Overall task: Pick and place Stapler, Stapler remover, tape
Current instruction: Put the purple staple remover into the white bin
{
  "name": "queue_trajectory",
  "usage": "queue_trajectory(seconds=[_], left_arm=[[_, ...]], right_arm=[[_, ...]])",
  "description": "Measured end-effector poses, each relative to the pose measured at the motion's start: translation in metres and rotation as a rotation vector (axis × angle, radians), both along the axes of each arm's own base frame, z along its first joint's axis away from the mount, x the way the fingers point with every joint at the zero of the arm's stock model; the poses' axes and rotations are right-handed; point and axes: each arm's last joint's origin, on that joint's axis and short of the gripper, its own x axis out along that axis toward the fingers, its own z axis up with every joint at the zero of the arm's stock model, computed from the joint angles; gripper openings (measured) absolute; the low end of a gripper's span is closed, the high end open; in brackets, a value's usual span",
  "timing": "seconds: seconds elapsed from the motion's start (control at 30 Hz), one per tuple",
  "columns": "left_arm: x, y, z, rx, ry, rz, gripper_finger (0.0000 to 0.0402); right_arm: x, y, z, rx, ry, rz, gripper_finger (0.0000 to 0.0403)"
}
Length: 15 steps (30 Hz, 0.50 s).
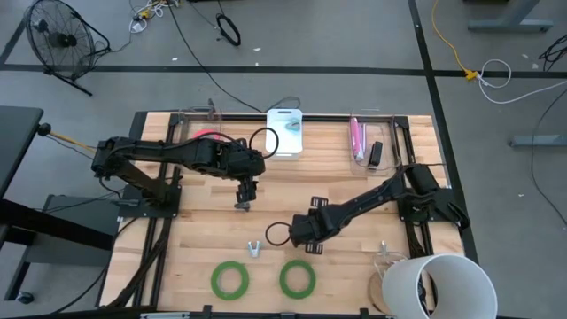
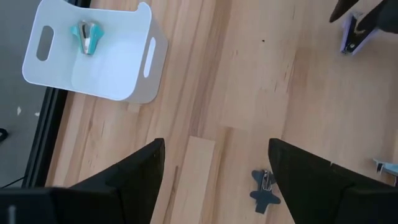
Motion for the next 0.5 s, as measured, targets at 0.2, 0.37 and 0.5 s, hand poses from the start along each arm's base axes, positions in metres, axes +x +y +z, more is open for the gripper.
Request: queue_trajectory(seconds=[0.2,0.37,0.5], left_arm=[[0.000,0.000,0.000,-0.001,-0.001,0.002,0.0291],[0.000,0.000,0.000,-0.001,-0.006,0.002,0.0291],[0.001,0.000,0.000,-0.001,-0.008,0.002,0.0291]], right_arm=[[-0.003,-0.005,-0.011,0.006,-0.013,-0.008,0.0167],[-0.005,-0.005,-0.013,0.033,-0.002,-0.009,0.0100],[-0.002,-0.004,-0.009,0.063,0.013,0.053,0.0021]])
